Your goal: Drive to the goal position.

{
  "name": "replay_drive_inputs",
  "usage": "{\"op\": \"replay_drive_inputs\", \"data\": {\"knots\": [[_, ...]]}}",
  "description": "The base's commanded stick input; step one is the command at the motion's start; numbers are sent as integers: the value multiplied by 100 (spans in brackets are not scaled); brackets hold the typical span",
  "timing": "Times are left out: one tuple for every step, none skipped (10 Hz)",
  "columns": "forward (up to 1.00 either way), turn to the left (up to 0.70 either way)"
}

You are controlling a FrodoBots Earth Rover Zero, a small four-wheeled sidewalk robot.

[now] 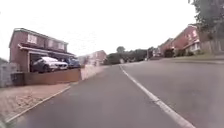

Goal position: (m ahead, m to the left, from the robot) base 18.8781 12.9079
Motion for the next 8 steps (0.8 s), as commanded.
{"op": "replay_drive_inputs", "data": {"knots": [[100,0],[100,0],[100,0],[100,0],[100,0],[100,0],[100,0],[100,0]]}}
